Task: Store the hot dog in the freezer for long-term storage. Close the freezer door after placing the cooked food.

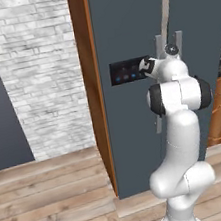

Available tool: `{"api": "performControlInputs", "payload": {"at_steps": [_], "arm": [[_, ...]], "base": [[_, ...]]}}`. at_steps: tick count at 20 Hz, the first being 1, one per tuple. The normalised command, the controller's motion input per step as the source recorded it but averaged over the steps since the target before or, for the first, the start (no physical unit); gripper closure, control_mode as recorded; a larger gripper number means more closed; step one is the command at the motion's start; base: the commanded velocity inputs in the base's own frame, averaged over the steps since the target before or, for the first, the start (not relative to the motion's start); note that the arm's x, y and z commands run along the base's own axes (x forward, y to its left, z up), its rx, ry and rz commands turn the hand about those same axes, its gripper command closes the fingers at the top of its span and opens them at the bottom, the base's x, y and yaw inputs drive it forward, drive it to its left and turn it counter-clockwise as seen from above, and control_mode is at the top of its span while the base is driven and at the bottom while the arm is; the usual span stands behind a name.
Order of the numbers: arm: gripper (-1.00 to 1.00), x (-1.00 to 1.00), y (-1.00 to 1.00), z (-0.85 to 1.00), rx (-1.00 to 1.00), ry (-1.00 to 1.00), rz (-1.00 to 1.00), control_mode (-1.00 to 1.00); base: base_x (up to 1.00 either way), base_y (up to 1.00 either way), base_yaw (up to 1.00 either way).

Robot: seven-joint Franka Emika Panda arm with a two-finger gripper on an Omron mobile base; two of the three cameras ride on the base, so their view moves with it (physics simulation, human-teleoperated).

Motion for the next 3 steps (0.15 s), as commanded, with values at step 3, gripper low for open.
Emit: {"api": "performControlInputs", "payload": {"at_steps": [3], "arm": [[-1.00,0.58,0.00,0.04,0.00,0.09,0.00,-1.00]], "base": [[0.00,0.00,0.00]]}}
